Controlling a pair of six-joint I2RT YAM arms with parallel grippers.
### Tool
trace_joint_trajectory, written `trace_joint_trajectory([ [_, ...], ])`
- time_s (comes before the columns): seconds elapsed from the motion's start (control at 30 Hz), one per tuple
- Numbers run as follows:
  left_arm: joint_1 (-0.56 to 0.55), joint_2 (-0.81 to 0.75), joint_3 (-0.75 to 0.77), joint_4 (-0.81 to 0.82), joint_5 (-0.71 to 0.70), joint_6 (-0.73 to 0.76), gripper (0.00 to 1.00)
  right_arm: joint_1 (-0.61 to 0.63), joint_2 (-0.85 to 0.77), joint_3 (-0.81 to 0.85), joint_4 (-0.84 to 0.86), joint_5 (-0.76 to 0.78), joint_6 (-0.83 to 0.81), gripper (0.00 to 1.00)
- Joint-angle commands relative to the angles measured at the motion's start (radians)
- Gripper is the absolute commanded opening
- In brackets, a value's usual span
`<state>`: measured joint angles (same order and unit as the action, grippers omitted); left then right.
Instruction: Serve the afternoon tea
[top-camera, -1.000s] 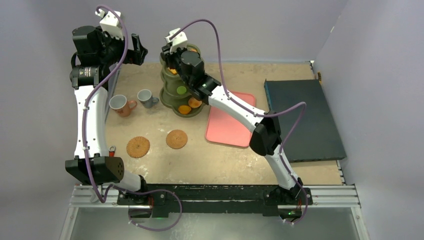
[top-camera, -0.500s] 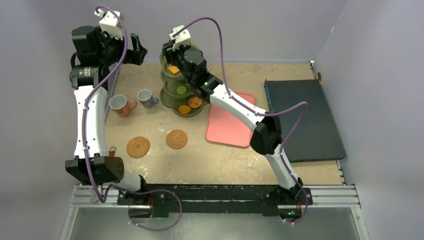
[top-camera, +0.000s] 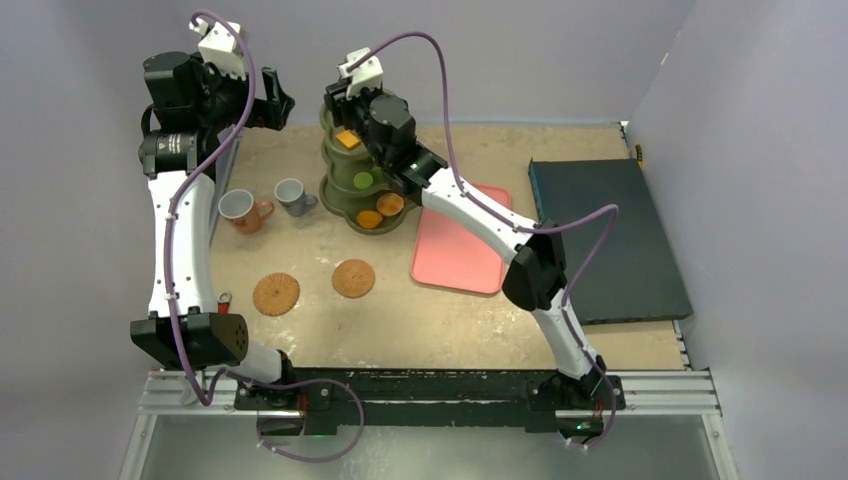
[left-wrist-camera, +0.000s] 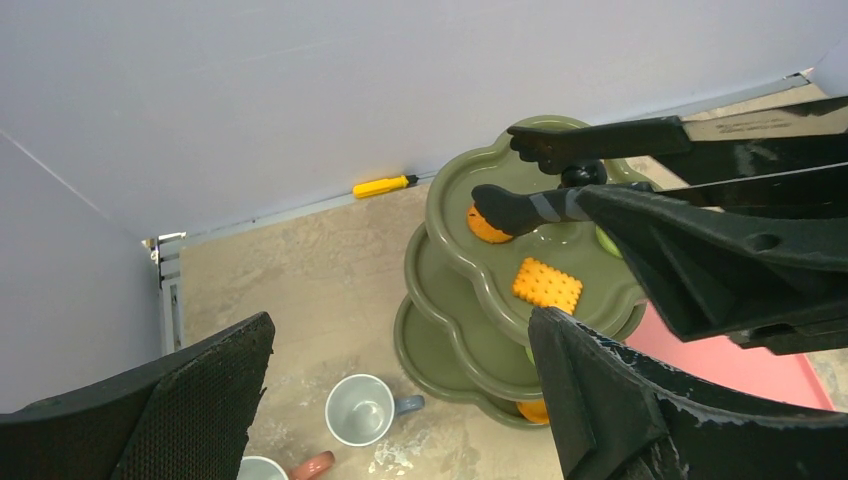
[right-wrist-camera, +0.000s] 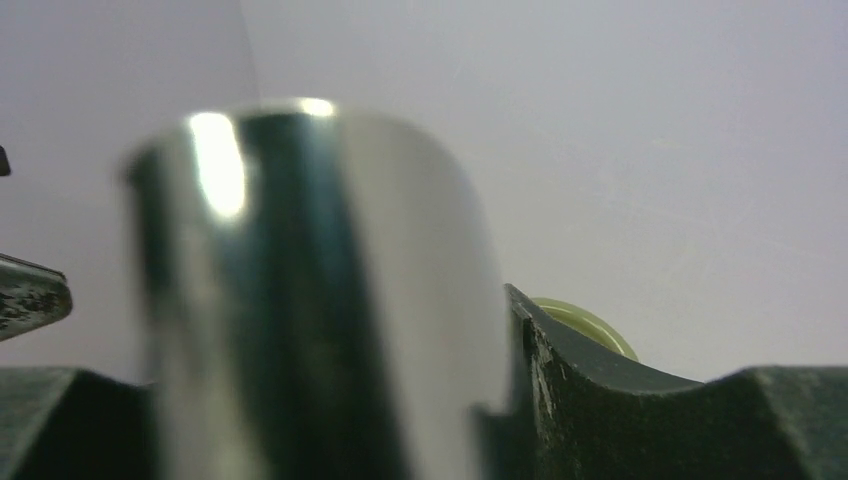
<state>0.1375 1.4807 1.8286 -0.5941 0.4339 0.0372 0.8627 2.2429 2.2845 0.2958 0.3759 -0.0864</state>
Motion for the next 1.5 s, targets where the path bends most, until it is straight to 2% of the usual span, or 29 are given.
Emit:
trace_joint_trajectory([
  [0.0,0.014,-0.032,0.009,0.010,-0.005,-0.001,0.99,-0.008,-0.193,-0.028,0.063,0.022,-0.029,0.54],
  [0.4,0.021,-0.060,0.011,0.000,0.004,-0.007,0.99,-0.049,-0.715,-0.623,0.113,0.135,0.004,0.52],
  [0.57,0.022,-0.076,0.012,-0.012,0.003,0.003,1.00,-0.076,-0.837,-0.754,-0.073,0.155,0.074,0.48],
  [0.73,0.022,-0.091,-0.010,-0.010,-0.008,0.009,0.99,-0.113,-0.830,-0.700,-0.532,0.106,0.307,0.45],
  [0.8,0.023,-0.095,-0.021,-0.005,-0.002,0.002,0.99,-0.117,-0.836,-0.714,-0.631,0.080,0.352,0.42],
  [1.07,0.022,-0.113,-0.037,0.000,0.006,0.007,0.99,-0.133,-0.895,-0.921,-0.740,0.004,0.490,0.40],
  [1.33,0.023,-0.129,-0.065,0.003,0.035,-0.003,0.99,-0.175,-0.762,-0.920,-0.865,-0.071,0.466,0.40],
  [1.47,0.022,-0.139,-0.090,0.017,0.049,-0.010,0.99,-0.209,-0.675,-0.931,-0.837,-0.117,0.441,0.39],
])
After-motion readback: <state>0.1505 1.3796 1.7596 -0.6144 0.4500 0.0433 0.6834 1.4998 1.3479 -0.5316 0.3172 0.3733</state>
